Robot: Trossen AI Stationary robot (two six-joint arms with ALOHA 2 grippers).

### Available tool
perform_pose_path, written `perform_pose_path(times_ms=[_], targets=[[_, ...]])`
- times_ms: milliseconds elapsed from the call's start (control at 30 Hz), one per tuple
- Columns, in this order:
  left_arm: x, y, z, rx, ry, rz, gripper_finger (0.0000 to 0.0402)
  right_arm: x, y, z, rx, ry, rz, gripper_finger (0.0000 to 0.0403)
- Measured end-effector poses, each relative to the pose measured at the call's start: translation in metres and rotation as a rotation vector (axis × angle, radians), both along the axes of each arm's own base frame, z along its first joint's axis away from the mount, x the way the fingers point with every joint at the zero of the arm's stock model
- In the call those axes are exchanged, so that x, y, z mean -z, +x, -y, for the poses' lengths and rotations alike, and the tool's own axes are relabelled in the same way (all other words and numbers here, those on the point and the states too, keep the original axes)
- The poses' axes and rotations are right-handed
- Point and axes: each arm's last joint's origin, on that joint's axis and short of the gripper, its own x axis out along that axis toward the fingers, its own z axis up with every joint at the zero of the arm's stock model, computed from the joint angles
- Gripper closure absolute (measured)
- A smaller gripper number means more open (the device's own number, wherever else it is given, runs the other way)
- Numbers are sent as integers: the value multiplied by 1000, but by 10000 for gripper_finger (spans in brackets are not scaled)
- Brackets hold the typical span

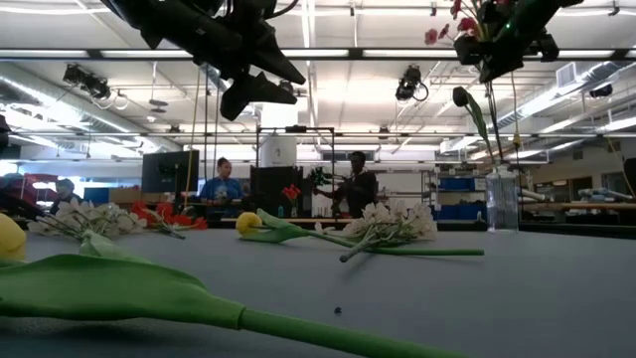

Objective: Sort flowers into vase by color
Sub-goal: Put the right red flowers into the transparent vase

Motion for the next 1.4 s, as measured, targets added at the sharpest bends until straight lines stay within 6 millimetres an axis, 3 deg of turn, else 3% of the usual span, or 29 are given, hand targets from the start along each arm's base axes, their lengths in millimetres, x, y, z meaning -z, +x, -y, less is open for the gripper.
perform_pose_path(times_ms=[433,767,933,1400], targets=[[4,-2,0,-4,-14,-40,230,24,-4,11,-16,58,28,380],[5,-2,0,-11,-29,-49,230,31,-11,14,-39,167,89,214],[8,-4,-4,-50,-85,-76,230,38,-16,13,-44,273,114,166],[2,-6,-21,-117,-90,-8,230,50,-31,-4,-9,517,194,172]])
